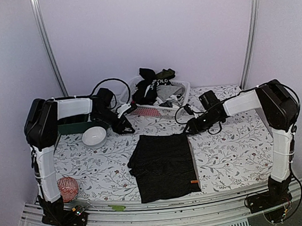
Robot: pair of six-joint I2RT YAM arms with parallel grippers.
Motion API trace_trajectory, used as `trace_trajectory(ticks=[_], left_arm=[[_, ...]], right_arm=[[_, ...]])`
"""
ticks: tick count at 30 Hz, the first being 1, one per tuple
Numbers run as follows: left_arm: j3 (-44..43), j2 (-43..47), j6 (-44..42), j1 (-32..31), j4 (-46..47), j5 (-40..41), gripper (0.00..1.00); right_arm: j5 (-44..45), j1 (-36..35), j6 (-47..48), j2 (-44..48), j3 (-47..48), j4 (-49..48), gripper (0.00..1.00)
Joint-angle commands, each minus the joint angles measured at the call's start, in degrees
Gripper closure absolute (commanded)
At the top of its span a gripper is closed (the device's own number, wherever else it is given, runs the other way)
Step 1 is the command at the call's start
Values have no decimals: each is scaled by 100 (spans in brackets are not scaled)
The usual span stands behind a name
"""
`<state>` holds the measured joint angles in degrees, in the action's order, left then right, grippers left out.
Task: Roll the underwear
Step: Pick up the underwear from the center of the board.
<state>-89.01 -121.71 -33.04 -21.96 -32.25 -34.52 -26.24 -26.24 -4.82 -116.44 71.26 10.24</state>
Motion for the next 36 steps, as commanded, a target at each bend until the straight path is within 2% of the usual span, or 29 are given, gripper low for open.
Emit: trace_trajectory(ticks=[1,4,17,23,36], left_arm=[[-107,-30,-112,80,-27,-81,49],[-81,-32,-154,102,-27,-73,49],[-144,-81,-221,143,-142,-107,49],[-108,-70,-206,154,-141,-192,48],[-284,-292,-199,164,-261,-165,49]], right_arm=[[-47,-35,-421,513,-551,-1008,60],[-159,-5,-544,543,-803,-1448,59],[-1009,284,-1249,16,-944,-2029,59],[-1293,578,-1970,173,-1490,-2920,59],[-1933,580,-2269,-618,-964,-2873,62]])
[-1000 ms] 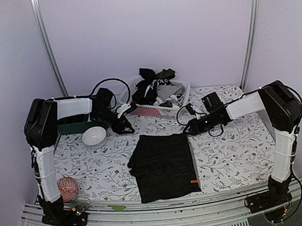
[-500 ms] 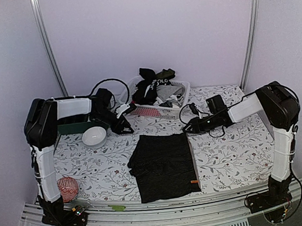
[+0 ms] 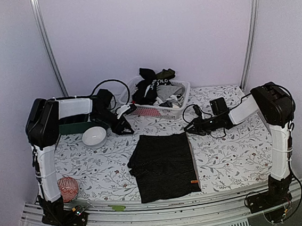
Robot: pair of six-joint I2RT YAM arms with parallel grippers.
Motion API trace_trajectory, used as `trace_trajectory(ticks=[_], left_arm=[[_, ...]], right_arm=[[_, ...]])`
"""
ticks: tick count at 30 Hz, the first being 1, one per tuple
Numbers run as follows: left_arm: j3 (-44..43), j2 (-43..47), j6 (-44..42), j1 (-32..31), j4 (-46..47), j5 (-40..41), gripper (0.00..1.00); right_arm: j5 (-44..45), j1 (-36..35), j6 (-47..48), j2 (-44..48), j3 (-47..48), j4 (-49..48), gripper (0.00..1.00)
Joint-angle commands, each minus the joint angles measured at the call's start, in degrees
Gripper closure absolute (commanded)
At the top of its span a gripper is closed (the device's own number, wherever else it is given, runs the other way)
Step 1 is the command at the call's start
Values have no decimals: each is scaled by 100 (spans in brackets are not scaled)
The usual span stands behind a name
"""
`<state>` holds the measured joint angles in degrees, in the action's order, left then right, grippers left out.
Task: Roll the underwear
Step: Pick up the underwear from the center of the board.
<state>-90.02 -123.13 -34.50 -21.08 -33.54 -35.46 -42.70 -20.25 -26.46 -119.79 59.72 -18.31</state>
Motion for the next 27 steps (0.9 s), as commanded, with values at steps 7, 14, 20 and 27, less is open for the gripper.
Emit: trace_trajectory(ticks=[7,14,20,27], left_arm=[[-352,-300,-30,73,-265,-136,49],[-539,-458,42,76,-311,-180,49],[-947,-765,250,78,-560,-397,51],[-1239,-1068,874,68,-449,-868,56]], right_arm=[[-647,-16,-148,-493,350,64,70],[-974,-23,-190,-575,303,99,77],[-948,-25,-266,-516,321,-27,98],[-915,-27,-470,-467,408,-212,100]])
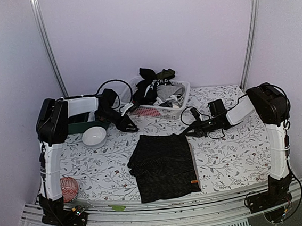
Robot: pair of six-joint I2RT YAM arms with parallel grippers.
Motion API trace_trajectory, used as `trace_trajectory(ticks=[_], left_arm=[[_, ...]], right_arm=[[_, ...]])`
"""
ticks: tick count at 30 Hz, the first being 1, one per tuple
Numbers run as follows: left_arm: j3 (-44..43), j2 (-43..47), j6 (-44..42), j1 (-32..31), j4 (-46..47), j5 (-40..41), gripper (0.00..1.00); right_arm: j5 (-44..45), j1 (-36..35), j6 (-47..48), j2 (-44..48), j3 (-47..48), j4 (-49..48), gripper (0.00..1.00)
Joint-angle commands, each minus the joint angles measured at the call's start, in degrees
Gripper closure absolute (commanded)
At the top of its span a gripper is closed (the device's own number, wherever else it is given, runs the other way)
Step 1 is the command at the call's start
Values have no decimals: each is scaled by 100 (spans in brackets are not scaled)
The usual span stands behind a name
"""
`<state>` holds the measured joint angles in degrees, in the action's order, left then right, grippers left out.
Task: Roll the underwear
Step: Pick up the underwear from the center of the board.
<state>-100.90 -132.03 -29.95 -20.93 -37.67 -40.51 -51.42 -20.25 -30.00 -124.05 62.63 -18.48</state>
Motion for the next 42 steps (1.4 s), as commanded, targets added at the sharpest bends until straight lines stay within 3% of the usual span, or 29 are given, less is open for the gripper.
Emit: trace_trajectory(ticks=[1,22,42], left_arm=[[-156,-204,462,40,-26,-383,56],[-264,-730,609,-300,-98,-60,57],[-118,-682,11,-379,-649,174,77]], right_arm=[[-35,-24,-139,-28,118,-212,100],[48,-14,-226,36,80,-230,100],[108,-19,-315,22,91,-325,100]])
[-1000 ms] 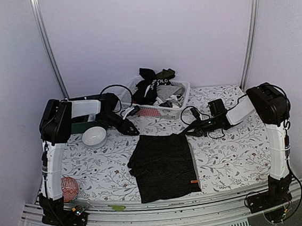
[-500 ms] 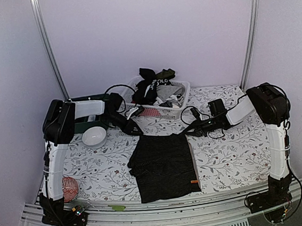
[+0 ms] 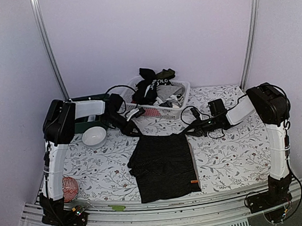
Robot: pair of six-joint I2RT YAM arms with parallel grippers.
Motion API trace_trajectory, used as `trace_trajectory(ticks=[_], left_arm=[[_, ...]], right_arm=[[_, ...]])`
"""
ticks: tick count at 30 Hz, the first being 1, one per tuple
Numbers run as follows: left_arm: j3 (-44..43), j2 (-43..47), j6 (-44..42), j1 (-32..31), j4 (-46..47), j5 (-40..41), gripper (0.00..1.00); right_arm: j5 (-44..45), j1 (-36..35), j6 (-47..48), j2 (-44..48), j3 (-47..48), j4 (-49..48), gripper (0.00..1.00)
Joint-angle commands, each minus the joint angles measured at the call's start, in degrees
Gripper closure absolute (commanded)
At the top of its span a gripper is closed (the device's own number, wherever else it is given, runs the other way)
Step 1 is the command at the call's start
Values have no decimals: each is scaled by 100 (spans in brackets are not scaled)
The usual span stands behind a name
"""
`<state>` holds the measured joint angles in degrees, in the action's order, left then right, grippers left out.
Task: Roll the underwear
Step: Pick up the underwear from the center of the board, then fold the underwear at the center of the board.
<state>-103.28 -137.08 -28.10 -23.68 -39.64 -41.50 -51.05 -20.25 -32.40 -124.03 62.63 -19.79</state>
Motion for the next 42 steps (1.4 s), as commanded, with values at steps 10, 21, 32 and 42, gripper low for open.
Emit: trace_trajectory(ticks=[10,21,32,42], left_arm=[[-88,207,475,354,162,-384,100],[-712,564,-258,571,-217,-704,100],[859,1711,-911,267,-246,-656,100],[2650,2654,-963,-396,-32,-669,100]], right_arm=[[150,-16,-310,366,-104,-454,100],[541,-20,-73,989,158,-256,100],[-113,-64,745,1268,-108,345,100],[-488,-283,973,1707,-998,677,100]])
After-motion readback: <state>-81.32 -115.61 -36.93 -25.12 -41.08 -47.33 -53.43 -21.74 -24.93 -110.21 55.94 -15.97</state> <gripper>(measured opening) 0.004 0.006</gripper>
